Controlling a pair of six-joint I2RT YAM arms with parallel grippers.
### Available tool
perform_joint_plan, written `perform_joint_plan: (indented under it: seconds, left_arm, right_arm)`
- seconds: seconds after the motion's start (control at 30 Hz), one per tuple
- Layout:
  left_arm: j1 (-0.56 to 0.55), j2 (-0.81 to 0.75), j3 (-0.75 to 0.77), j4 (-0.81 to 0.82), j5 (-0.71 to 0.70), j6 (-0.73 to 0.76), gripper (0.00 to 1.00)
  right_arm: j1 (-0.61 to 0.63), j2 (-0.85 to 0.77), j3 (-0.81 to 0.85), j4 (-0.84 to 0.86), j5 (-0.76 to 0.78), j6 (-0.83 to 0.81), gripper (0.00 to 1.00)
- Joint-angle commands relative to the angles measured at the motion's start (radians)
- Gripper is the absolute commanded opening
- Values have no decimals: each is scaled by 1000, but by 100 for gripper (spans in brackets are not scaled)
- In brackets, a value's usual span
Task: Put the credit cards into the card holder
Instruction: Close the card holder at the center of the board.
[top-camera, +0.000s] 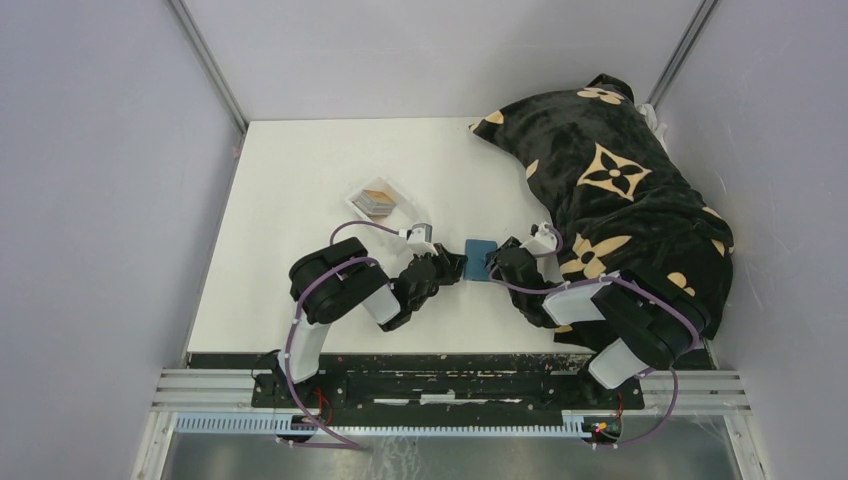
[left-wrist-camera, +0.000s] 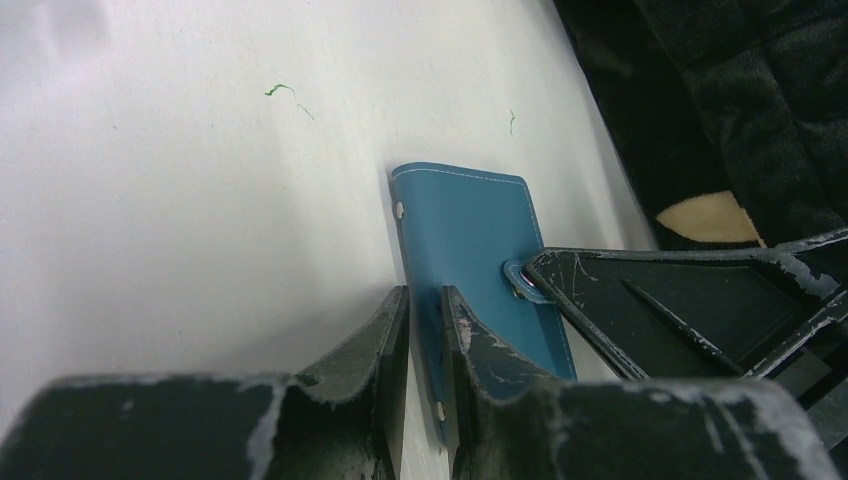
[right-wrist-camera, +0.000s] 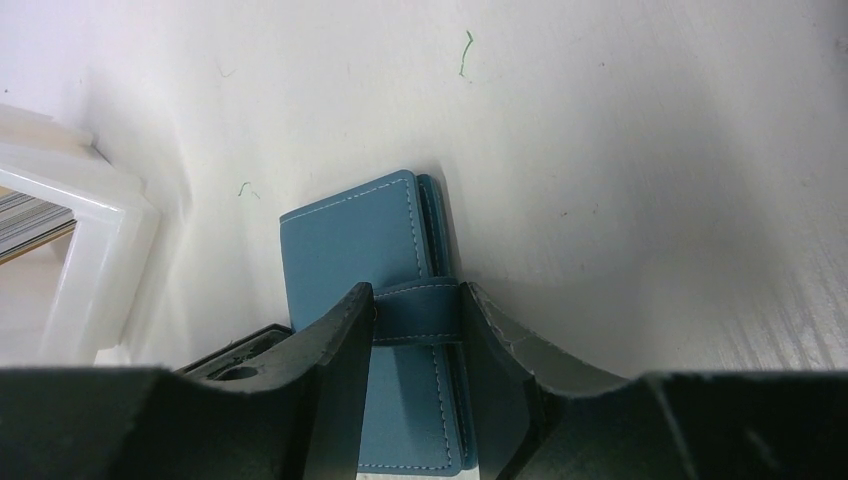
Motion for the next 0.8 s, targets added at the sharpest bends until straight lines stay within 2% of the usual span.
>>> perform_joint_plan:
  seconds: [0.0, 0.77]
  left_arm:
    - [-14, 11, 25, -17, 6, 46, 25]
    - [-17, 1, 11, -15, 0, 45, 25]
  right_arm:
    - [48, 80, -56, -334, -57, -21, 43]
    - [179, 115, 57, -498, 90, -40, 43]
